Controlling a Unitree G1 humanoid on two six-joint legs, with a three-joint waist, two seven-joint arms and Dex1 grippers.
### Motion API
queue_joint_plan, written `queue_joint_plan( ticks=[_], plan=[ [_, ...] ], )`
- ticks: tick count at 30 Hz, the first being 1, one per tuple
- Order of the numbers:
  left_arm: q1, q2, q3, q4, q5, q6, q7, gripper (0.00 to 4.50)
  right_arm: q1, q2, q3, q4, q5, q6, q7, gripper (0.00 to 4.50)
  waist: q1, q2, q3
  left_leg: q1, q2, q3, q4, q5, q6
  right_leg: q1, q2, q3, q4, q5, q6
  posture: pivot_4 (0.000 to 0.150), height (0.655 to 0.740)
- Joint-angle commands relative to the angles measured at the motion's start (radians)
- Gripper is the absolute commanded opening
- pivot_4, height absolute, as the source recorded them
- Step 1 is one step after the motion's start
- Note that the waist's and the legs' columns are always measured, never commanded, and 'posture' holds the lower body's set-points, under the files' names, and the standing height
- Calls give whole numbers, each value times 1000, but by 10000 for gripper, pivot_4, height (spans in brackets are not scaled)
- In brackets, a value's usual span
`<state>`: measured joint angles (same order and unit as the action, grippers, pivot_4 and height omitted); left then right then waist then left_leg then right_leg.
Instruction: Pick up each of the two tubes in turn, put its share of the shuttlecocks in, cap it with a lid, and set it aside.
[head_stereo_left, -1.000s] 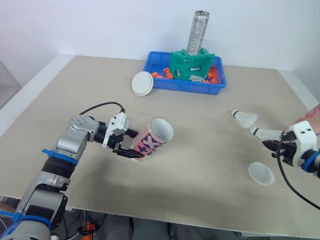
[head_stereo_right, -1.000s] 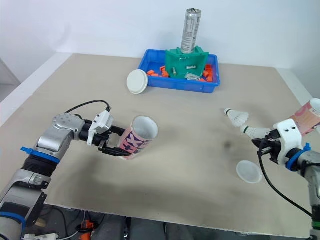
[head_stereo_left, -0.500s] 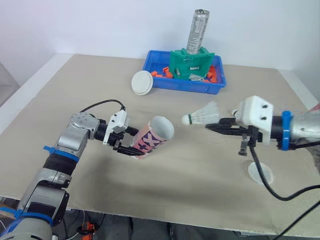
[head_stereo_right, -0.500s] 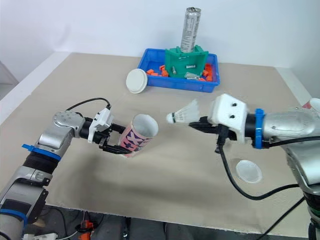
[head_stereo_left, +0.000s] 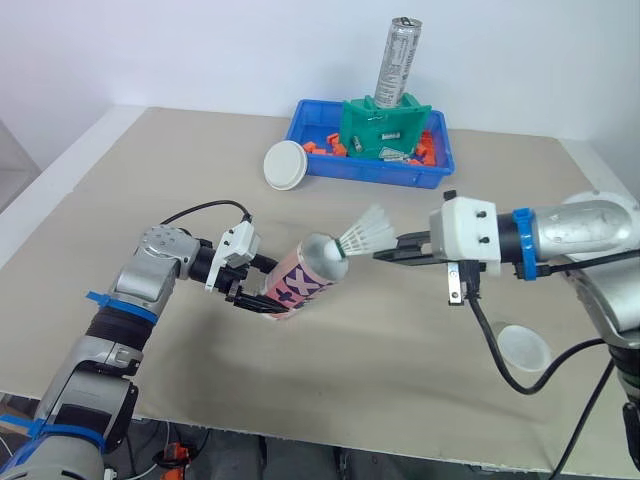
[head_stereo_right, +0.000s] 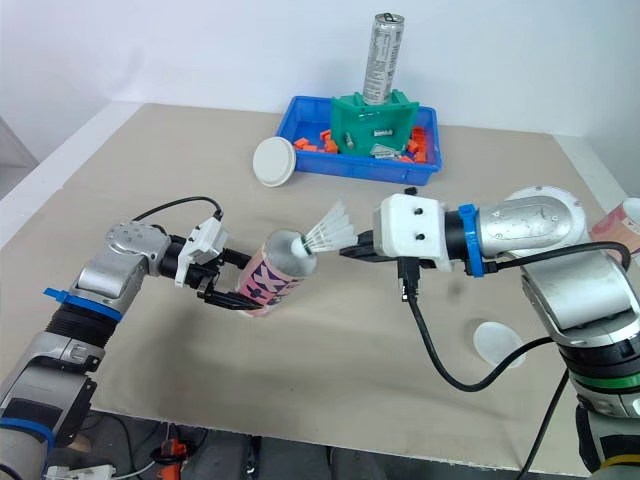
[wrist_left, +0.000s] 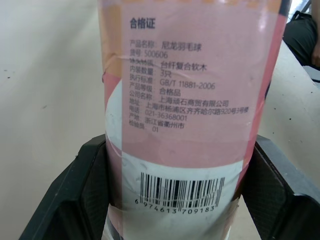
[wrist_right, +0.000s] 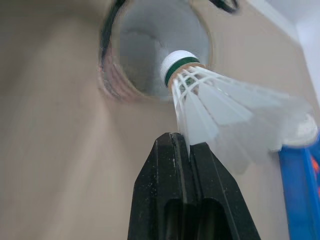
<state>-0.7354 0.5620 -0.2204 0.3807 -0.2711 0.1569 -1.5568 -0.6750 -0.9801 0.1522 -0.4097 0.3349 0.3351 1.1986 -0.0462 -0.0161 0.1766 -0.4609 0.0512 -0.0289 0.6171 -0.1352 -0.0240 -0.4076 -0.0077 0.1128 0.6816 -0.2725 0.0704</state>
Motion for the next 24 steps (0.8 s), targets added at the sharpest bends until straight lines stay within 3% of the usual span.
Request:
queue_joint_plan(
  ticks=[1, 2, 6, 7, 10, 14, 18, 24],
  plan=[
    [-17, 5, 12, -22, -1, -1, 0, 33963, -51, 30, 17, -21, -19, -38, 24, 594, 0, 0, 0, 0, 0, 0, 0, 0, 0, 0, 0, 0, 0, 0, 0, 1500, 7400],
    [-17, 5, 12, -22, -1, -1, 0, 33963, -64, 43, 24, -18, -22, -34, 23, 594, 0, 0, 0, 0, 0, 0, 0, 0, 0, 0, 0, 0, 0, 0, 0, 1500, 7400],
    [-16, 6, 14, -25, -1, 0, 1, 33963, -102, 80, 32, -21, 14, 27, 35, 12097, 0, 0, 0, 0, 0, 0, 0, 0, 0, 0, 0, 0, 0, 1, 1, 1500, 7400],
    [-15, 6, 15, -27, -2, 2, 2, 33963, -107, 85, 25, -25, 28, 43, 37, 18744, 0, 0, 0, 0, 0, 0, 0, 0, 0, 0, 0, 0, 0, 1, 1, 1500, 7400],
    [-12, 10, 18, -33, -3, 5, 3, 33963, -115, 98, -45, -36, 135, 130, 22, 29699, 0, 0, 0, 0, 0, -1, 0, 0, 0, 0, 0, -1, 0, 0, 1, 1500, 7400],
    [-10, 12, 20, -37, -3, 9, 6, 33963, -82, 76, -122, -19, 177, 188, -14, 29699, 1, 0, 0, 0, 0, -1, 0, 0, 0, 1, 0, -1, 0, 0, 1, 1500, 7400],
    [-8, 13, 23, -44, -6, 10, 11, 33963, 93, 25, -235, 81, 86, 180, -112, 29699, 5, -2, -1, 0, 0, -2, 0, 0, 0, 1, 0, -2, 0, 0, 0, 1500, 7400],
    [-2, 18, 27, -50, -11, 12, 12, 33963, 307, 49, -395, 196, 13, 142, -282, 29699, 0, 0, 0, 0, -1, -1, 1, 0, 0, 1, 0, -1, 1, 1, 1, 1500, 7400]
  ],
)
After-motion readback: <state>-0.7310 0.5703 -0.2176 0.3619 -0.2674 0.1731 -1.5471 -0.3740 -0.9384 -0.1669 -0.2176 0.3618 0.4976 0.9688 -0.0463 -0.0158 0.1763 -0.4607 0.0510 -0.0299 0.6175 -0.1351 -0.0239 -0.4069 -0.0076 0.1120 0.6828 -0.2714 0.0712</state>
